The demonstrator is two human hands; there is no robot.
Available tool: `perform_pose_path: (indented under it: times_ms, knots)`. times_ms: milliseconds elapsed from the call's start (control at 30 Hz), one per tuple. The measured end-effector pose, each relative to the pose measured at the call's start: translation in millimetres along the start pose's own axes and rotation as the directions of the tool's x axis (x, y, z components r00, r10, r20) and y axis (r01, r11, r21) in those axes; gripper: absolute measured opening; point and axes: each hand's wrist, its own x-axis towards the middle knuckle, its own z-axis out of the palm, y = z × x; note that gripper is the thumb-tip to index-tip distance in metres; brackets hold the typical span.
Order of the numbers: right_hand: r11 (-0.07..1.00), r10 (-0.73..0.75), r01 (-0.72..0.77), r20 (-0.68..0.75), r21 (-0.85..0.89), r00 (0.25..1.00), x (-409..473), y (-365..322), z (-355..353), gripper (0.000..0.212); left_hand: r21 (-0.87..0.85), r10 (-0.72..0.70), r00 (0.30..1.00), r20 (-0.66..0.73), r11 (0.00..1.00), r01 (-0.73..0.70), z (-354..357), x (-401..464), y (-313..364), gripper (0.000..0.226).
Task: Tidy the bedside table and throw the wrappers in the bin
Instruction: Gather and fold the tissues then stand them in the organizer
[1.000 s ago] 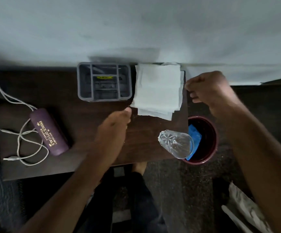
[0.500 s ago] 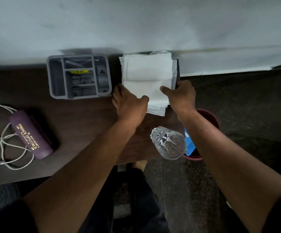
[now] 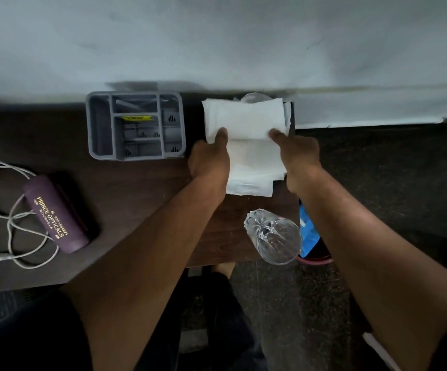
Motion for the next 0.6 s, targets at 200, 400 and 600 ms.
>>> perform_pose_path:
  times_ms: [200, 400, 600]
  knots:
    - [0.992, -0.029, 0.022, 0.055, 0.128, 0.998, -13, -4, -20, 0.037, -0.053, 0.077, 0.996, 0.034, 0.996, -0.075, -13, -16, -2, 0.021]
    - [0.961, -0.257, 0.226, 0.222, 0.156, 0.940, -73, -35, -56, 0.038, -0.094, 0.311, 0.950, -0.036, 0.945, -0.313, -47, -82, -5, 0.023]
    - [0.864, -0.501, 0.464, 0.246, 0.194, 0.830, -180, -48, -67, 0.023, -0.115, 0.420, 0.906, -0.059, 0.898, -0.424, -117, -127, -1, 0.025]
